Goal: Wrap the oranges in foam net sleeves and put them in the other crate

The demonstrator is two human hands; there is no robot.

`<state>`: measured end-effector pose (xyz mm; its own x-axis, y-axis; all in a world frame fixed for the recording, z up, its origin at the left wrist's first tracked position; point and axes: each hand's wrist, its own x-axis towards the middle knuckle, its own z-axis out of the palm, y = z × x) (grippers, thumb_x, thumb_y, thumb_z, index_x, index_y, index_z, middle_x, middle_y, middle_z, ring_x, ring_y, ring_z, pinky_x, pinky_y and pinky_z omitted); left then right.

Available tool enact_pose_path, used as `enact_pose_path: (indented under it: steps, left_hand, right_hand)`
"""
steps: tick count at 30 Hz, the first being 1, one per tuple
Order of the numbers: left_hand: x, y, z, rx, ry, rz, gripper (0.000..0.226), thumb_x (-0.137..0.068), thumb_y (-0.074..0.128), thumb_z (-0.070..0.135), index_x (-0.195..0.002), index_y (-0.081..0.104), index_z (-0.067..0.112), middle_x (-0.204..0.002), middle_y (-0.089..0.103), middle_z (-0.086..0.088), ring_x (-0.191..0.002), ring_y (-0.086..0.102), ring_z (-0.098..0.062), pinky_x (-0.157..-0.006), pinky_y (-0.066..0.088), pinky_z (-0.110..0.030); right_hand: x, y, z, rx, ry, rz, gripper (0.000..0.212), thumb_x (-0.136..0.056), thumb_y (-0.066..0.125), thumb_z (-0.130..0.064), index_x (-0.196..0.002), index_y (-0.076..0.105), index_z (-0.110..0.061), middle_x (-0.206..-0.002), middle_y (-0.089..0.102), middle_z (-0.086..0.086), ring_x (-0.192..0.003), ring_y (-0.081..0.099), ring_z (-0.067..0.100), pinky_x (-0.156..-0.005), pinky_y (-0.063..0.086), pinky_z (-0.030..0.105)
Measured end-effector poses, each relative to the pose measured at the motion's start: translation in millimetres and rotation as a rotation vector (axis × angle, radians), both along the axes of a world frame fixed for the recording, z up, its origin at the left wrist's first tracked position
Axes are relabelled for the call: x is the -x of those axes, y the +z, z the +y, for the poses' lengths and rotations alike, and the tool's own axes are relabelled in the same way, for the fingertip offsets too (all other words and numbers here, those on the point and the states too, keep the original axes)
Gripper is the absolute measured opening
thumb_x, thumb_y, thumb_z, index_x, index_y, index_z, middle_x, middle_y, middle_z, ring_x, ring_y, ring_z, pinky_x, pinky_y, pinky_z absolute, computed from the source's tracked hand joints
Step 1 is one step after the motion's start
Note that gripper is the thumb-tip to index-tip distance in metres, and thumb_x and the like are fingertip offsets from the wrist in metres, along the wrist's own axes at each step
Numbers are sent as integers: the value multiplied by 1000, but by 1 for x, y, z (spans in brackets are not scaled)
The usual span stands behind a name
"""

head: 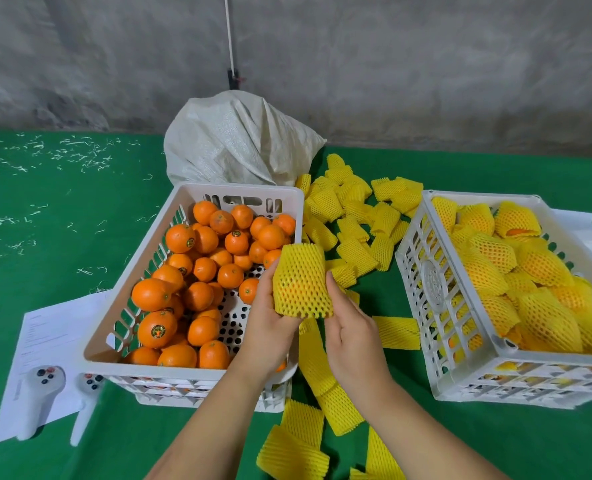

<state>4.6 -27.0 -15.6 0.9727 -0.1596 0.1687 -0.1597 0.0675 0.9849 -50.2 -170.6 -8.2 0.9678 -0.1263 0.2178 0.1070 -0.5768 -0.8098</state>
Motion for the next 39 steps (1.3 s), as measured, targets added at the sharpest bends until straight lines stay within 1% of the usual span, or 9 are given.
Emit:
enact_pose_path:
  steps: [4,7,10,15,17,20,27,32,39]
  left_hand:
    - [-1,-1,1,-24,93,-24,81,-92,77,-4,-156,37,25,-144,58,5,-130,61,-12,-103,56,-38]
    - [3,1,-1,-2,-11,-50,85,-91,80,5,-153,38,45,-145,57,17,-133,59,-10,-101,56,-28]
    - [8,4,-2,-46,-80,-52,84,-95,76,6,-144,40,65,-145,54,26,-136,56,-5,-102,51,-19]
    - [7,-3,-1,-109,-242,-4,88,-99,73,8,-163,23,41,-158,47,11,-143,52,-14,-110,50,-31]
    - [6,-5,-2,-168,-274,14,86,-100,70,8,-165,21,38,-153,51,15,-127,63,-14,-100,56,-33]
    - [6,-6,-2,-174,-239,72,67,-104,64,8,-159,37,36,-143,56,18,-92,63,-22,-92,57,-38]
    - [5,-6,-8,-163,-183,106,33,-106,60,13,-136,62,26,-125,68,19,-93,66,-22,-82,56,-20]
    - [-2,-8,-7,-53,-99,203,26,-106,58,14,-130,69,20,-121,72,2,-93,71,-16,-77,60,-19]
    - [-5,-6,-5,15,-67,274,25,-107,57,19,-127,71,25,-116,73,-1,-88,71,-11,-74,61,-20]
  right_hand:
    - [-6,9,4,-437,22,132,71,-93,57,-42,-154,24,-58,-155,38,-28,-137,44,-4,-107,45,25]
    - [-14,19,17,-541,52,192,87,-81,66,-64,-154,19,-55,-148,40,-28,-129,48,-9,-91,49,14]
    - [-17,18,27,-521,33,193,84,-85,76,-49,-154,27,-46,-138,49,-27,-122,52,-10,-84,49,7]
    - [-17,13,17,-582,-35,185,76,-86,77,-34,-142,32,-58,-119,50,-45,-110,56,-16,-77,52,9]
    - [-17,16,0,-539,-89,170,75,-84,78,-34,-142,35,-56,-121,53,-40,-109,58,-12,-78,53,13]
    - [-13,27,-52,-434,-195,107,79,-84,80,-37,-144,32,-56,-122,47,-43,-107,53,-17,-73,51,9]
    - [35,28,-194,341,-798,72,73,-82,72,-16,-149,43,-27,-156,33,12,-138,35,34,-107,40,50]
    - [63,-16,-189,709,-627,361,69,-93,41,-66,-154,32,-36,-171,2,4,-156,-11,26,-124,15,52]
    - [48,-2,-189,869,-607,512,79,-94,41,-64,-162,12,-37,-172,-5,6,-156,-12,35,-120,-18,55]
